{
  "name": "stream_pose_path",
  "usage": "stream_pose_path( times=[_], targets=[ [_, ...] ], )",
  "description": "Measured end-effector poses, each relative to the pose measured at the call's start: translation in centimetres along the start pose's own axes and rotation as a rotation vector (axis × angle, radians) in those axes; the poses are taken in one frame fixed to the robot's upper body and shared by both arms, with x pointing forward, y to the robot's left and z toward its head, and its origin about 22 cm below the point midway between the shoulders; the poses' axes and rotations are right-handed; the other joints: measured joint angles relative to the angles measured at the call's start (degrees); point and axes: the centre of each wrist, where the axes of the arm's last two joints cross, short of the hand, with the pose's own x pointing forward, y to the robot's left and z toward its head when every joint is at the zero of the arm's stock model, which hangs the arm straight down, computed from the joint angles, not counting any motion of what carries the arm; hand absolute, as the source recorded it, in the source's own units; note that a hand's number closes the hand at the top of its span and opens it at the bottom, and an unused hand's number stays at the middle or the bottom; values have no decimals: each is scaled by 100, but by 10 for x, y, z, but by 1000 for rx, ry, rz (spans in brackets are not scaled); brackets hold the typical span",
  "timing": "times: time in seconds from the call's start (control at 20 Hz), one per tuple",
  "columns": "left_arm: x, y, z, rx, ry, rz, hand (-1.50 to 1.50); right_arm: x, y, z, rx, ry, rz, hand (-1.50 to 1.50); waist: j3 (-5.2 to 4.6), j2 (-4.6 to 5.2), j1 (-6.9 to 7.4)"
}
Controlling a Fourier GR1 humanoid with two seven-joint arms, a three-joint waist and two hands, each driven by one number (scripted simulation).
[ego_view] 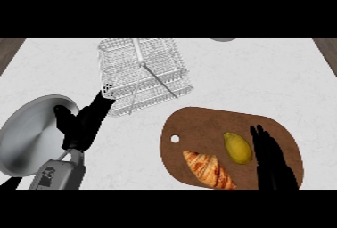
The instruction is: Pick the lemon from the cutting board and place it in the tiered basket
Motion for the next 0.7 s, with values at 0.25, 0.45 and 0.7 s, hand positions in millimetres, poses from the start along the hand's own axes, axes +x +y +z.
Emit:
stream_pose_path(
  times=[0.25,0.45,0.7],
  targets=[
    [3,1,1,-5,2,0,0,-2,4,-15,3,14,-16,-150,-12,-7,-1],
    [4,2,2,-1,8,8,0,-6,11,-27,10,13,-22,-150,-32,-23,-4],
    [7,5,0,-11,7,3,0,-15,20,-35,28,8,-31,-150,-56,-41,-14]
  ],
)
